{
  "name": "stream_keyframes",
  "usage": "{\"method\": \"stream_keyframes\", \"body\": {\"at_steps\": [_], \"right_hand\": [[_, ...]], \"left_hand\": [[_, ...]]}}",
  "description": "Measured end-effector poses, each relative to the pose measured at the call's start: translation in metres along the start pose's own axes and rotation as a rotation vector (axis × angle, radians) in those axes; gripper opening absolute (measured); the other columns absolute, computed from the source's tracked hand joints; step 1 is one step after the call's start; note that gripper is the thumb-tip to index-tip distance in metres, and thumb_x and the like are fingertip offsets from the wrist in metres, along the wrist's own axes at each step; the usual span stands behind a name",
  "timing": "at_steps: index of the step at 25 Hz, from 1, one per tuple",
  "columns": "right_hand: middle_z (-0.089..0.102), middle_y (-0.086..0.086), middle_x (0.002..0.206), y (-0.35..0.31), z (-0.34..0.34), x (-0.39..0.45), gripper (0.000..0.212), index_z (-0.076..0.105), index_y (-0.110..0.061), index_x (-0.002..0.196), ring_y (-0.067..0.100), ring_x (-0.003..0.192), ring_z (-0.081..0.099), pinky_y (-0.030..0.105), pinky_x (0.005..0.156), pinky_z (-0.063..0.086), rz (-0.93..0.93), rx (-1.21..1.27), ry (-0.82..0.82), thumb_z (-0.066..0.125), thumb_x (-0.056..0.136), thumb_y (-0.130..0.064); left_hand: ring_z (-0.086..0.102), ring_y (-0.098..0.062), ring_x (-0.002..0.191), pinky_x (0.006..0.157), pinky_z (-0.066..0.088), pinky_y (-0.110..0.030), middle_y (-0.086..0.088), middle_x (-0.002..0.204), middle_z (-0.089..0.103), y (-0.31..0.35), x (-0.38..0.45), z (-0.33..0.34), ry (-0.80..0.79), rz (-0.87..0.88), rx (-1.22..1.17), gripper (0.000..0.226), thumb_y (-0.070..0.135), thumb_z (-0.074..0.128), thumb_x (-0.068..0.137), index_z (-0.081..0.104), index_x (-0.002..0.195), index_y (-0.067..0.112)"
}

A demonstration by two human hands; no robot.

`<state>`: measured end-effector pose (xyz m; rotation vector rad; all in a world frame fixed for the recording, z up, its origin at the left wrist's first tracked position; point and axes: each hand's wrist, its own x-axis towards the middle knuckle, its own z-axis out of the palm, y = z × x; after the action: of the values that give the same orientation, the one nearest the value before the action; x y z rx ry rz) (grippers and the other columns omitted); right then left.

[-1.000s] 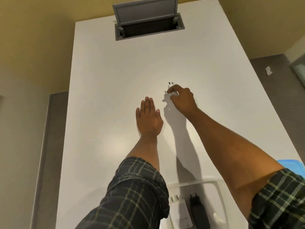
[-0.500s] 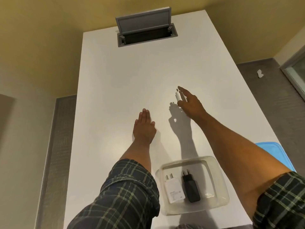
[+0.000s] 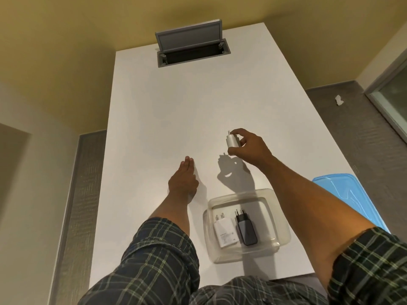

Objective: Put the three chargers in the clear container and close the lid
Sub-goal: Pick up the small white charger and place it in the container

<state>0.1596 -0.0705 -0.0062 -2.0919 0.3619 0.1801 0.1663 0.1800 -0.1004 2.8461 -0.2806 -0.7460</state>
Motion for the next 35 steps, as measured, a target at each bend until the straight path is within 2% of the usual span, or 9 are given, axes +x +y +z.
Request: {"method": "stream_keyframes", "body": {"at_steps": [5, 8, 12, 17, 20, 23, 28, 31, 35], "right_hand": [[0.066, -0.001, 0.083, 0.015, -0.007, -0.029, 0.053, 0.062, -0.044, 0.109, 0.012, 0.067, 0.062, 0.030, 0.065, 0.053, -0.121, -0.222, -0.156, 0.078, 0.059, -0.037], [0.064, -0.003, 0.079, 0.027, -0.009, -0.050, 0.053, 0.061, -0.040, 0.111, 0.013, 0.070, 0.060, 0.029, 0.063, 0.049, -0.181, -0.344, -0.211, 0.079, 0.062, -0.039], [0.059, -0.012, 0.068, 0.046, -0.016, -0.083, 0.047, 0.061, -0.036, 0.109, 0.009, 0.064, 0.057, 0.027, 0.058, 0.043, -0.226, -0.419, -0.199, 0.076, 0.065, -0.044], [0.056, -0.013, 0.084, 0.062, -0.017, -0.121, 0.041, 0.062, -0.034, 0.111, 0.010, 0.074, 0.055, 0.023, 0.067, 0.039, -0.431, -0.531, -0.160, 0.069, 0.074, -0.049], [0.055, -0.013, 0.084, 0.075, -0.016, -0.138, 0.041, 0.063, -0.034, 0.112, 0.009, 0.071, 0.054, 0.021, 0.067, 0.040, -0.472, -0.519, -0.161, 0.070, 0.074, -0.048], [0.055, -0.013, 0.081, 0.088, -0.013, -0.152, 0.038, 0.065, -0.034, 0.110, 0.009, 0.070, 0.054, 0.015, 0.063, 0.034, -0.508, -0.563, -0.197, 0.071, 0.074, -0.047], [0.063, -0.007, 0.089, 0.094, -0.002, -0.167, 0.040, 0.064, -0.041, 0.113, 0.020, 0.073, 0.065, 0.028, 0.065, 0.048, -0.480, -0.824, -0.197, 0.058, 0.076, -0.053], [0.061, -0.005, 0.089, 0.091, 0.001, -0.165, 0.035, 0.063, -0.040, 0.112, 0.024, 0.069, 0.065, 0.027, 0.058, 0.040, -0.507, -0.962, -0.152, 0.054, 0.080, -0.051], [0.059, -0.001, 0.093, 0.086, 0.006, -0.158, 0.030, 0.062, -0.038, 0.113, 0.027, 0.075, 0.064, 0.029, 0.057, 0.036, -0.549, -1.070, -0.174, 0.055, 0.085, -0.046]], "left_hand": [[-0.003, -0.021, 0.161, 0.130, 0.014, -0.036, -0.003, 0.173, -0.010, -0.008, -0.047, 0.028, 0.039, -0.010, 0.063, 0.062, 0.024, 0.024, 0.111, -0.005, 0.165, 0.012], [-0.006, -0.021, 0.161, 0.131, 0.009, -0.039, -0.005, 0.173, -0.012, -0.007, -0.079, 0.048, 0.064, -0.045, 0.033, 0.063, 0.033, 0.020, 0.112, -0.006, 0.164, 0.010], [-0.005, -0.021, 0.161, 0.131, 0.009, -0.039, -0.006, 0.172, -0.012, -0.004, -0.113, 0.069, 0.081, -0.059, 0.050, 0.066, 0.037, 0.021, 0.111, -0.008, 0.164, 0.010], [-0.007, -0.022, 0.161, 0.131, 0.007, -0.040, -0.007, 0.172, -0.014, 0.002, -0.143, 0.089, 0.066, -0.084, 0.040, 0.067, 0.038, 0.021, 0.111, -0.009, 0.163, 0.010], [-0.008, -0.024, 0.161, 0.131, 0.006, -0.042, -0.008, 0.172, -0.016, 0.007, -0.153, 0.093, 0.036, -0.100, -0.002, 0.067, 0.038, 0.020, 0.111, -0.010, 0.163, 0.010], [-0.008, -0.025, 0.161, 0.131, 0.007, -0.043, -0.009, 0.172, -0.016, 0.009, -0.158, 0.094, 0.012, -0.099, -0.008, 0.068, 0.038, 0.021, 0.111, -0.010, 0.163, 0.008], [-0.008, -0.026, 0.161, 0.131, 0.008, -0.044, -0.010, 0.172, -0.015, 0.006, -0.164, 0.092, -0.029, -0.072, -0.004, 0.070, 0.039, 0.024, 0.110, -0.009, 0.163, 0.007], [-0.009, -0.026, 0.161, 0.131, 0.007, -0.044, -0.010, 0.171, -0.017, 0.005, -0.168, 0.091, -0.052, -0.075, -0.018, 0.072, 0.041, 0.026, 0.110, -0.010, 0.163, 0.008], [-0.010, -0.026, 0.161, 0.131, 0.007, -0.044, -0.009, 0.171, -0.019, 0.002, -0.171, 0.093, -0.066, -0.071, -0.028, 0.077, 0.045, 0.030, 0.109, -0.011, 0.163, 0.009]]}}
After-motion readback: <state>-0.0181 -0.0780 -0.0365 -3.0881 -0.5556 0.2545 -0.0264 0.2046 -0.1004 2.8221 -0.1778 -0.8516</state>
